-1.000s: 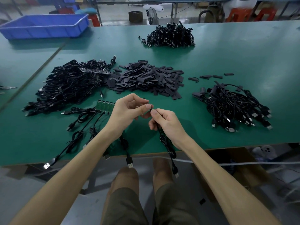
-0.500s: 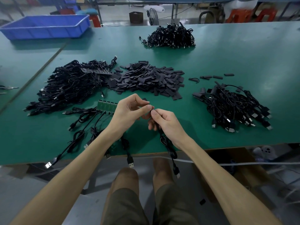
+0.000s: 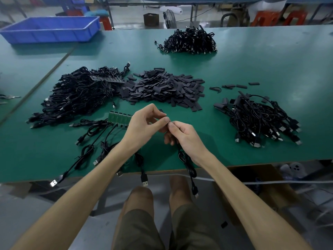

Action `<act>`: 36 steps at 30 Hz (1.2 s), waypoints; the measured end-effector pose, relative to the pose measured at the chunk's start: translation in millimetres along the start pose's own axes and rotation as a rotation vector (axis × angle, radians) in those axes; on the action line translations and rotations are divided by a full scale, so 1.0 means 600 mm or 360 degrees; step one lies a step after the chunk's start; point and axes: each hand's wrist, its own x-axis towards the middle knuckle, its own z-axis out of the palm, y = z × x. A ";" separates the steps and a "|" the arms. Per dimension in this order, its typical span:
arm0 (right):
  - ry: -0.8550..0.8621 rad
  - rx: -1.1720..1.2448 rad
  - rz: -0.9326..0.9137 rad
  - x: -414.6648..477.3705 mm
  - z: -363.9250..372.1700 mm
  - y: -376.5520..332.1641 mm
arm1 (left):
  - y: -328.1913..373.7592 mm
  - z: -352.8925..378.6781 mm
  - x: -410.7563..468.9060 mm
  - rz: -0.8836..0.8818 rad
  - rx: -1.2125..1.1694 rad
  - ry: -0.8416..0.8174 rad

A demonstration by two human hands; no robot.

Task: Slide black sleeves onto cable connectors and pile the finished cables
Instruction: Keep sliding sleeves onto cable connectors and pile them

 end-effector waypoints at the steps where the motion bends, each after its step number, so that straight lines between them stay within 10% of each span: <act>1: -0.0002 0.0009 0.0001 0.001 0.000 0.001 | 0.000 0.001 0.000 -0.0010 -0.0018 0.0007; 17: 0.0094 -0.0078 -0.0054 -0.001 -0.002 -0.004 | 0.009 -0.018 0.025 -0.0307 -0.0282 0.0041; 25: 0.0614 0.0375 0.0034 -0.002 -0.012 -0.007 | 0.024 0.026 0.001 -0.0512 -0.0017 -0.0869; 36: 0.0568 0.0831 0.0102 0.006 -0.017 -0.005 | 0.098 0.027 0.020 -0.0474 -0.0365 -0.0803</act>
